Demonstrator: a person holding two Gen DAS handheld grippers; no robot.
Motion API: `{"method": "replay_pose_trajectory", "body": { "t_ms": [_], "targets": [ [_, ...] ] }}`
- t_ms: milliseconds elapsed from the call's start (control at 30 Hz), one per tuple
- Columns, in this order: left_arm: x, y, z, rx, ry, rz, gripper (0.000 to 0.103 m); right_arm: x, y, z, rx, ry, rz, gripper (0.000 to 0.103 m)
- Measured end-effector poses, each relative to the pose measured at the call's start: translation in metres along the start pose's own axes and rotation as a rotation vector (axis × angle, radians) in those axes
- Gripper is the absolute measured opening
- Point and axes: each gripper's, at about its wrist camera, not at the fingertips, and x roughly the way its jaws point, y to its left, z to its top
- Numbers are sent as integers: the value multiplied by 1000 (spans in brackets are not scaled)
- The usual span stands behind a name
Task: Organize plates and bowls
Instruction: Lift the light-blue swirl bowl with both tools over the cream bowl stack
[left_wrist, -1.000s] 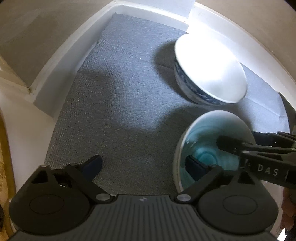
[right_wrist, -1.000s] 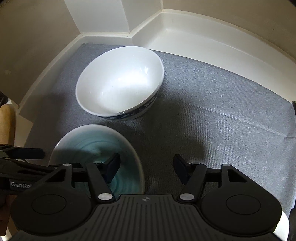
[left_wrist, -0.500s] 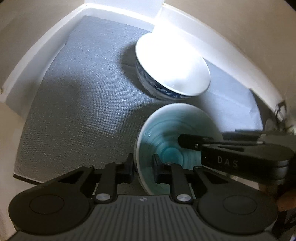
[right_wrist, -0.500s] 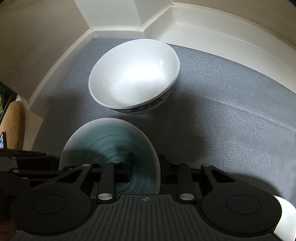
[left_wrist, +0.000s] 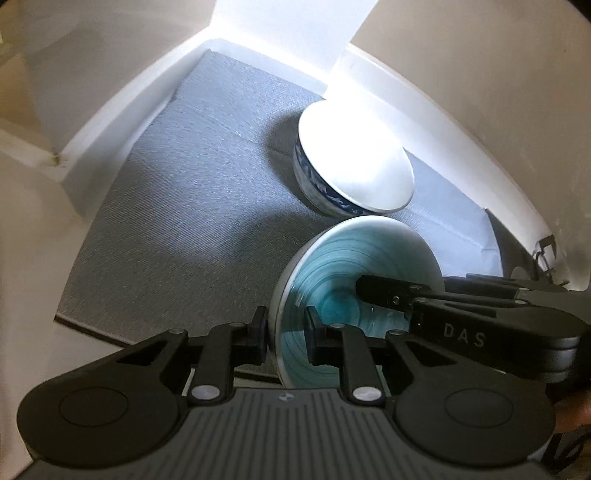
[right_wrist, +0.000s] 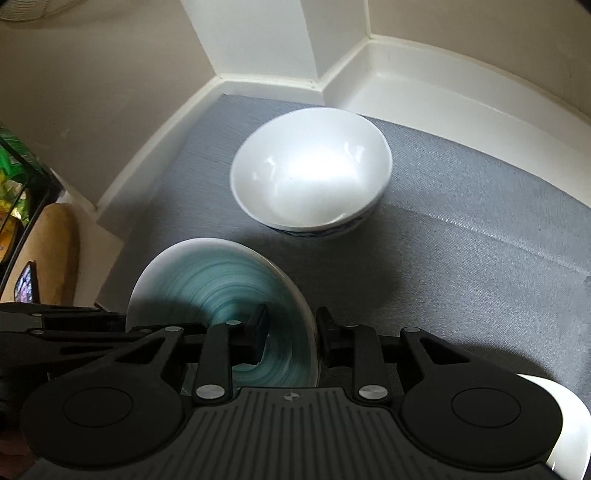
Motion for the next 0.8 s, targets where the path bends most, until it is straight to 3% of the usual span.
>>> {"method": "replay_pose_trajectory", "body": {
  "t_ms": [433,800],
  "targets": [
    [-59,15,-16,-45,-86,-40,22,-42,34,-5,-59,-82,32,30],
    [-103,39,-37,-57,-120,-13,22,-55,72,-19,-109,-91,88,30]
  ]
}}
